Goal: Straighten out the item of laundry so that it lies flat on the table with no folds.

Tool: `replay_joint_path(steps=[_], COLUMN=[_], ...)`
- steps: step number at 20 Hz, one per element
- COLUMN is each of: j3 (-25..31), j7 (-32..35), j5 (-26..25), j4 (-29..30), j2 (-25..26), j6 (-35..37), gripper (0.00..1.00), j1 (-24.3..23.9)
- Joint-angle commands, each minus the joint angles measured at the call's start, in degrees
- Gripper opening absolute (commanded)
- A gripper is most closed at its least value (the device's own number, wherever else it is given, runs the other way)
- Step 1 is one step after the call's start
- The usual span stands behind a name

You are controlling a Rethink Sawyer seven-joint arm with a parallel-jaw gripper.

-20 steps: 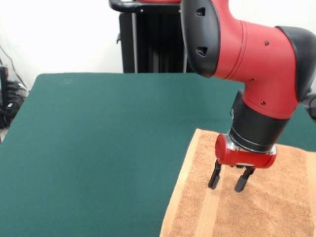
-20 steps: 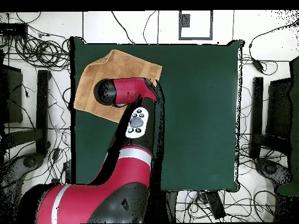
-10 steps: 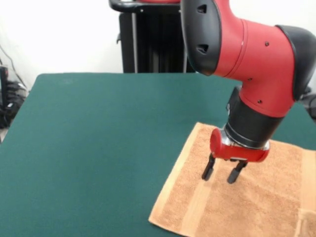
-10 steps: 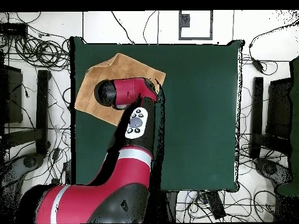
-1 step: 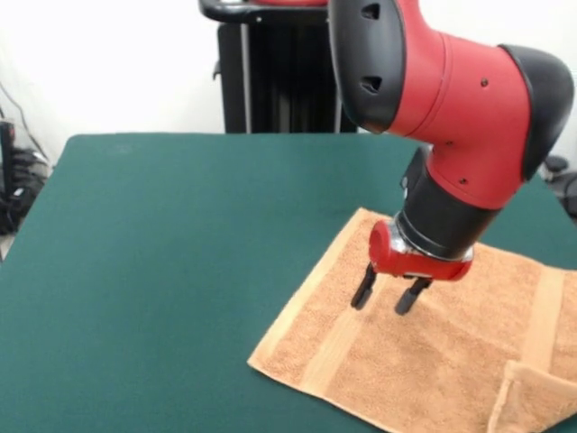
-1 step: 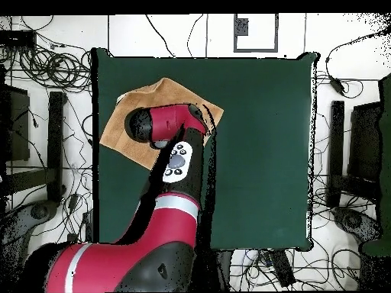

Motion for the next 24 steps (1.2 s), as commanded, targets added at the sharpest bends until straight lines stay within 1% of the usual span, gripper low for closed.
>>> replay_joint_path(steps=[1,4,10,16,21,24], j3=[1.8,1.6,2.1,1.9,1.6,0.8], j7=[-4.8,-4.5,-8.5,-9.2,-11.9,-11.2], j5=[-9.7,-11.6,-15.5,-16.5,-18.5,-19.1], j4=[17.9,18.1,17.6,16.0,14.6,13.2], j2=[10.1,11.2,13.4,16.0,18.2,20.0], j6=[7.3,5.6,5.7,8.7,11.2,13.7], gripper=[1.00,1.00,1.00,1.00,1.00,1.00], j1=[-1.1,-1.5,-2.8,-3.6,-3.9,-3.4])
